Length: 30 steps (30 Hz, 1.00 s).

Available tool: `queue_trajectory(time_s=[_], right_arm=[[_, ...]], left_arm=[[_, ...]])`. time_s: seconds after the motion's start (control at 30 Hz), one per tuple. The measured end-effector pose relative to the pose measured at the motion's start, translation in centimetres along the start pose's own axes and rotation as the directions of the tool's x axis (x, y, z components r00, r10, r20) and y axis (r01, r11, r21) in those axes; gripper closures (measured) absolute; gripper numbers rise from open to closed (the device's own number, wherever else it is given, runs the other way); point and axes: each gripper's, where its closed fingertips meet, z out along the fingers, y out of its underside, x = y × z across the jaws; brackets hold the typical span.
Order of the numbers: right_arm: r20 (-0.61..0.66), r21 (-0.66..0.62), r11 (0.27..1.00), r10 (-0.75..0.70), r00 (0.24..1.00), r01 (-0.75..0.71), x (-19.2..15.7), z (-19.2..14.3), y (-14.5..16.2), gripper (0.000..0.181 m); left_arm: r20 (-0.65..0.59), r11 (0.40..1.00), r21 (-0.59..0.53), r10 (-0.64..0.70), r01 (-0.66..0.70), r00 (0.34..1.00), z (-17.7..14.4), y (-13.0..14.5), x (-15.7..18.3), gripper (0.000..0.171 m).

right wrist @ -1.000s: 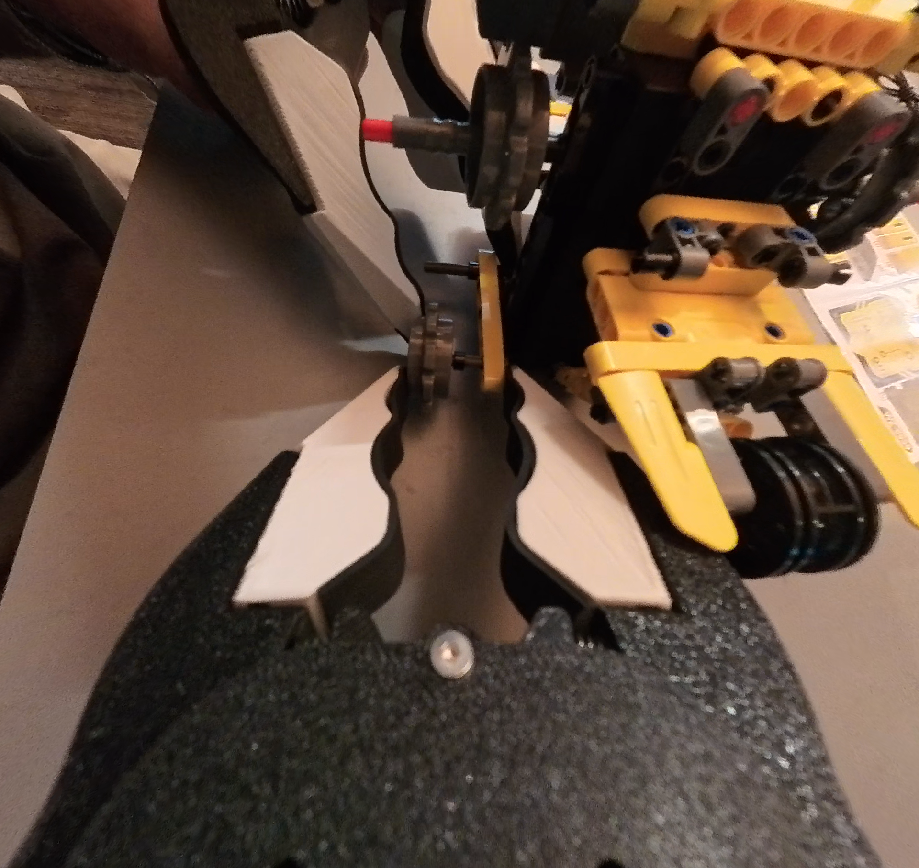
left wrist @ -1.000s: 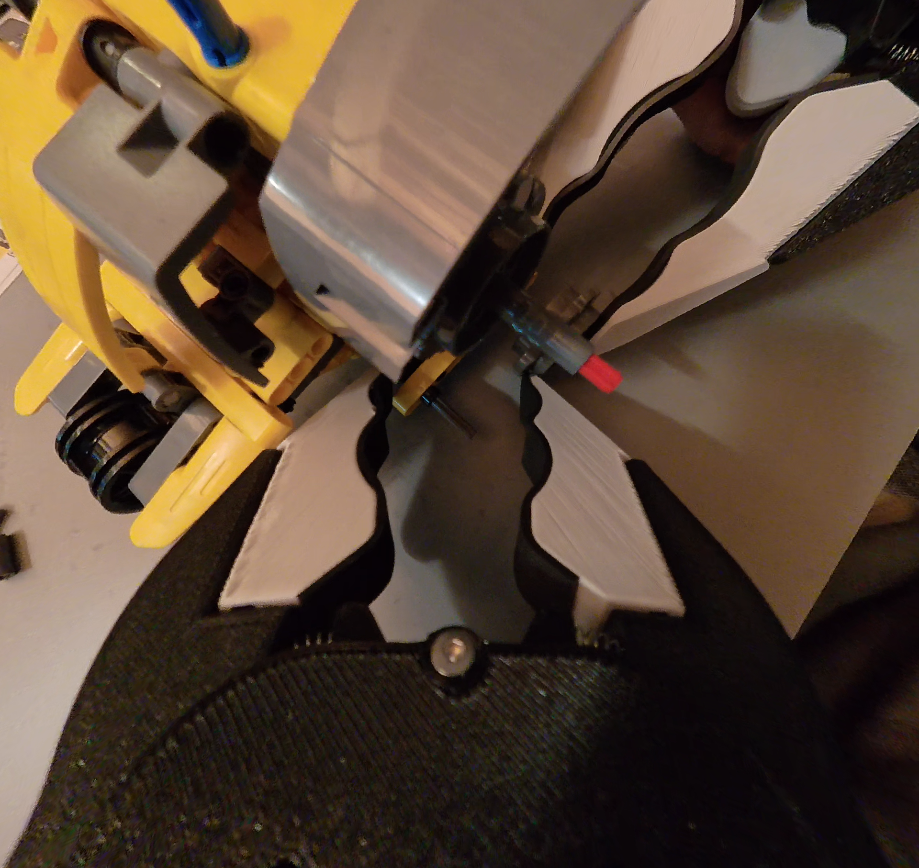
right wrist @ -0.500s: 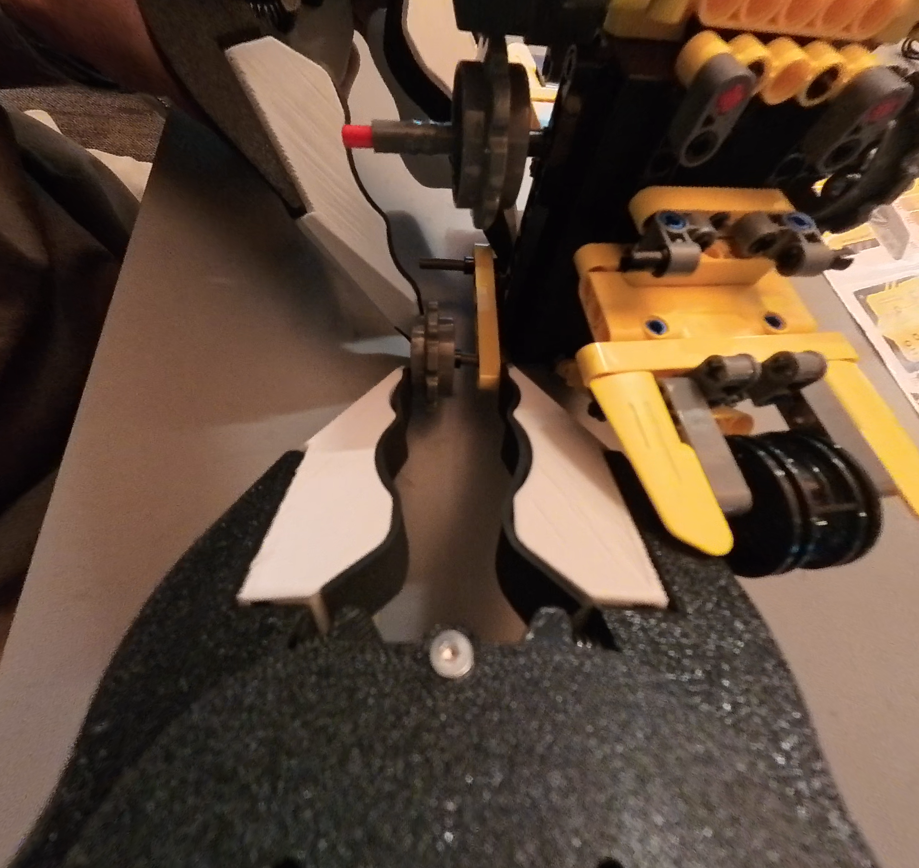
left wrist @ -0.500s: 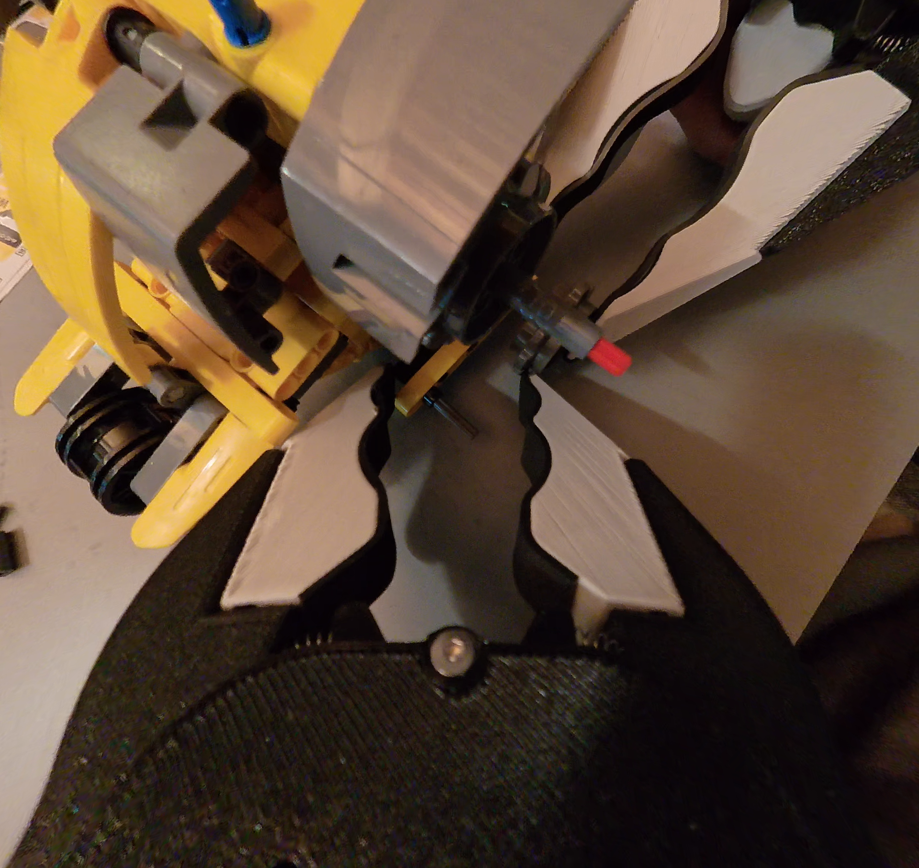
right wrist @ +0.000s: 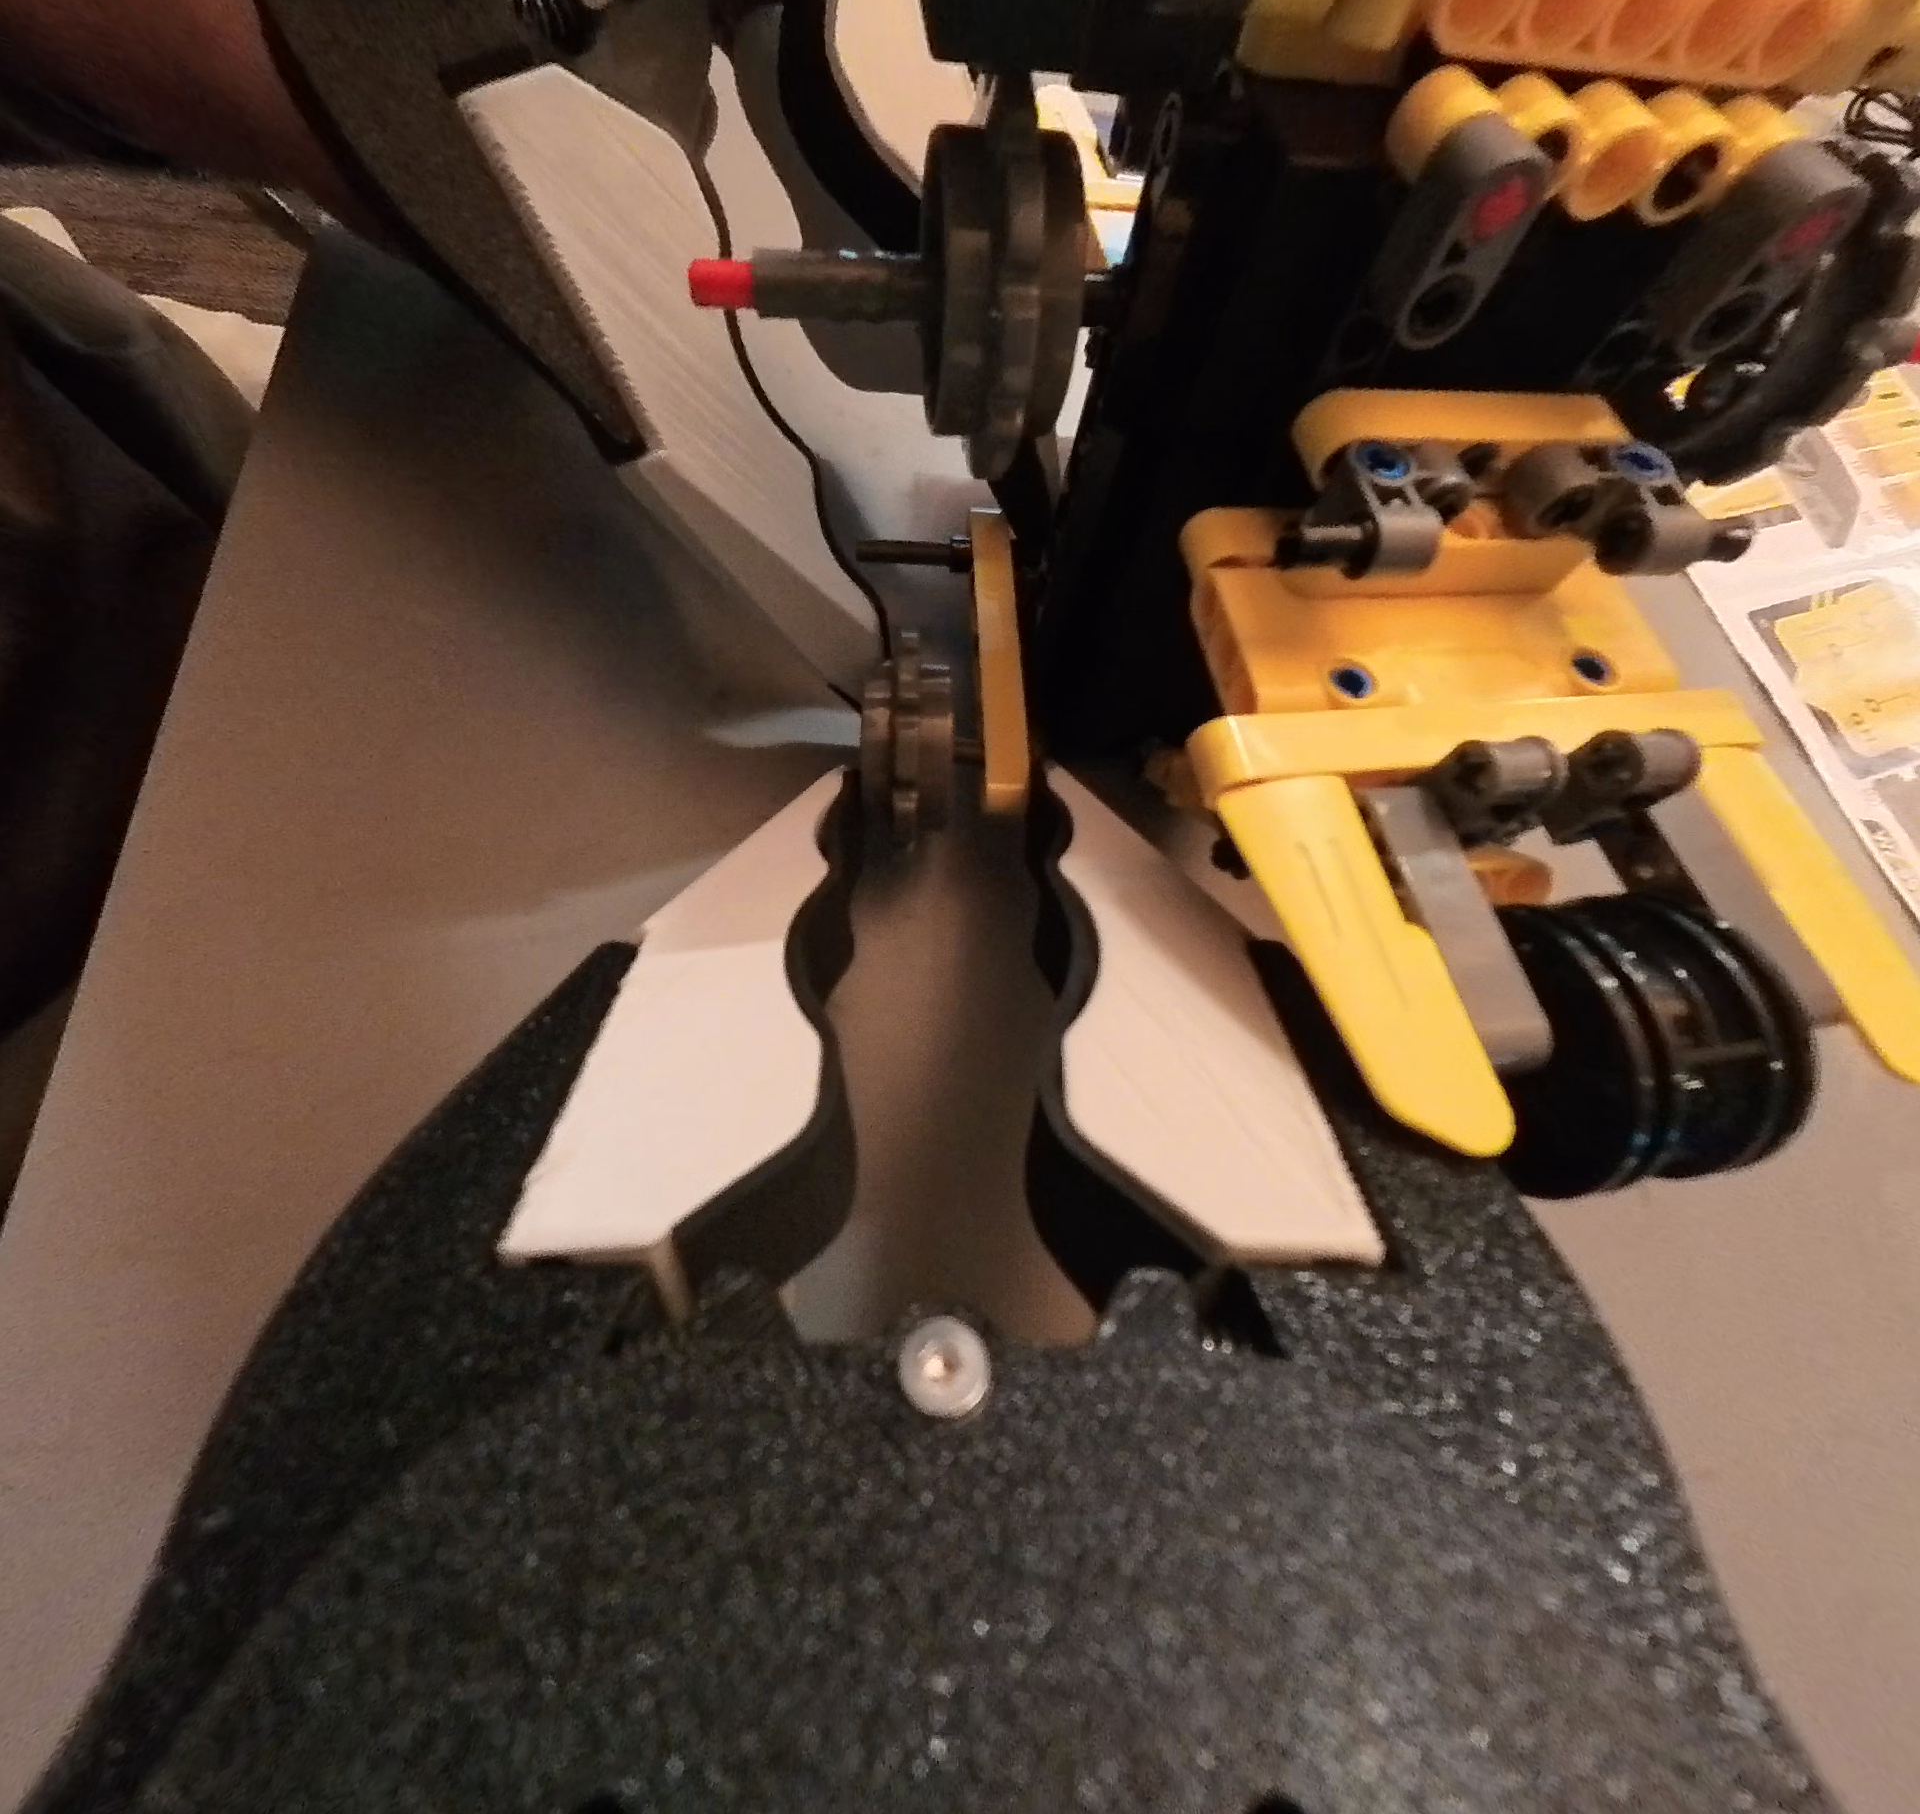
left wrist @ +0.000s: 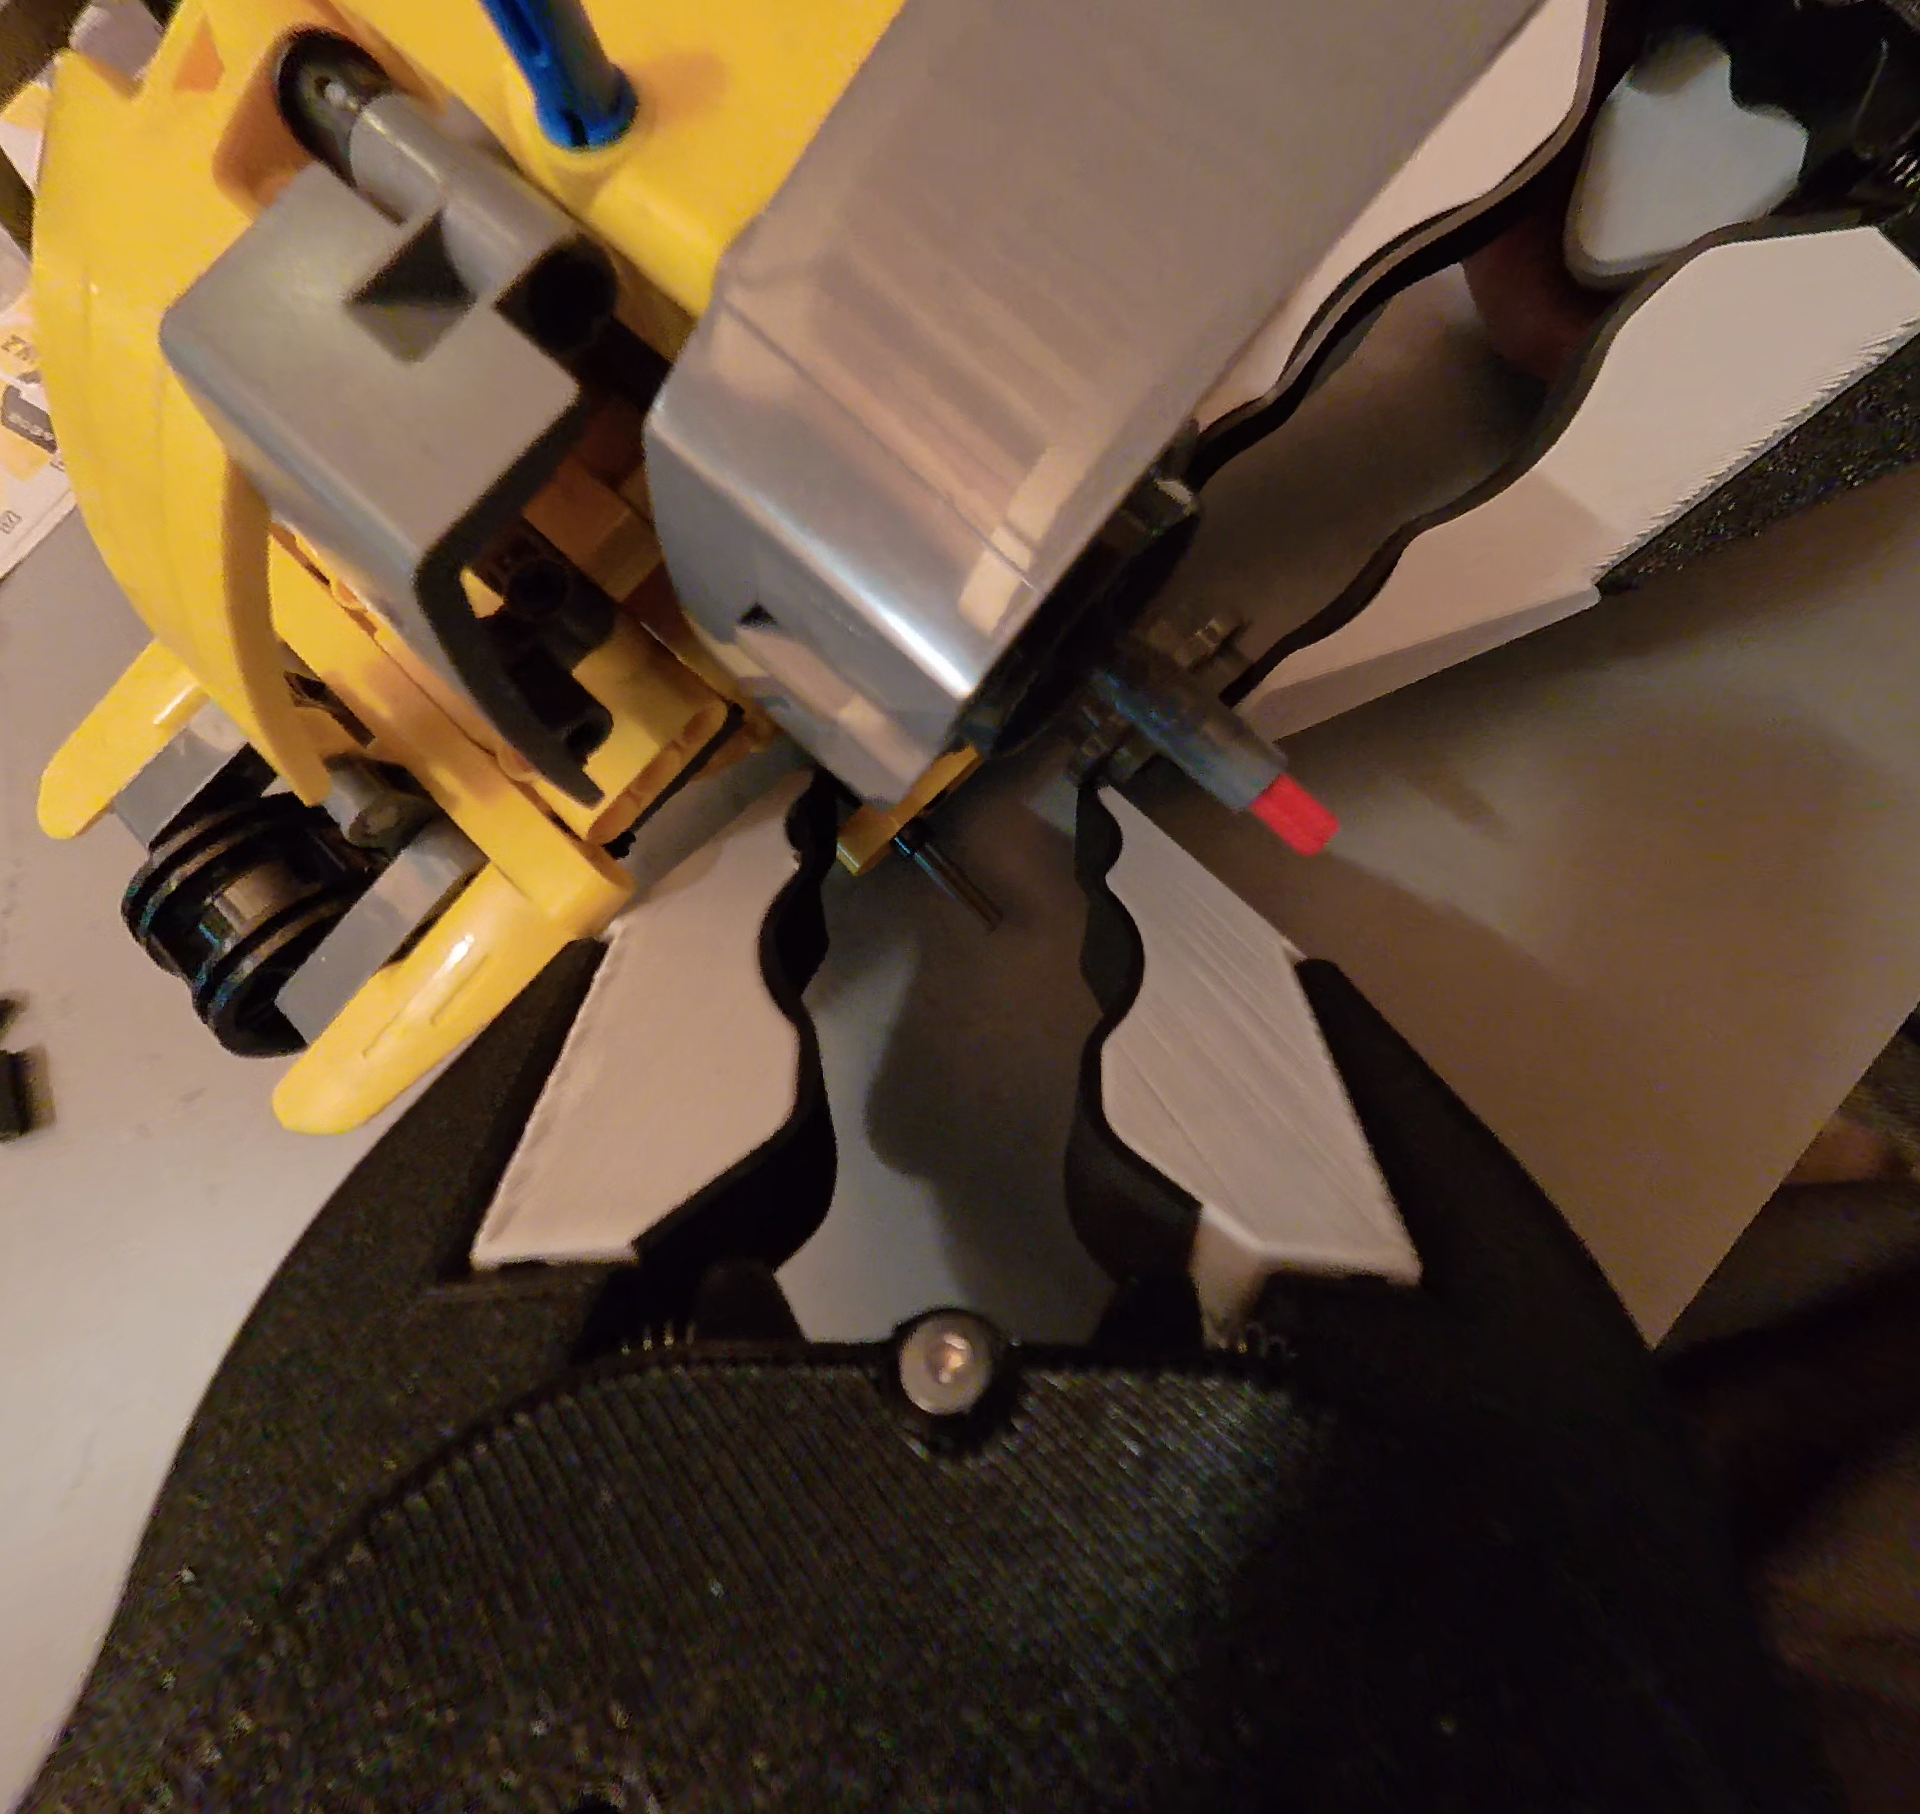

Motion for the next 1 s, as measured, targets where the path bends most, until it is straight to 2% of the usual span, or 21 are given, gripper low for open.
queue_trajectory(time_s=[0.53, 0.57, 0.9, 1.0], right_arm=[[0.0, 0.007, 0.999, 0.031, 1.0, -0.031, 0.1, 0.1, -0.1, 0.159], [0.017, 0.008, 1.0, 0.027, 0.999, -0.027, -0.2, 0.1, -0.1, 0.159], [-0.04, 0.013, 1.0, 0.002, 0.999, -0.002, 0.2, 0.0, -0.2, 0.156], [-0.064, 0.022, 1.0, 0.012, 0.998, -0.011, 0.4, -0.6, 0.0, 0.141]], left_arm=[[0.015, 0.999, -0.032, -0.029, 0.029, 0.999, 0.0, -0.2, -0.6, 0.134], [0.054, 1.0, -0.025, -0.004, 0.005, 0.999, -0.1, -0.1, -1.3, 0.149], [0.01, 0.999, 0.002, -0.033, 0.033, 0.999, -0.2, 0.0, -1.2, 0.141], [-0.033, 0.997, 0.008, -0.075, 0.076, 0.997, -0.4, 0.0, -1.0, 0.134]])
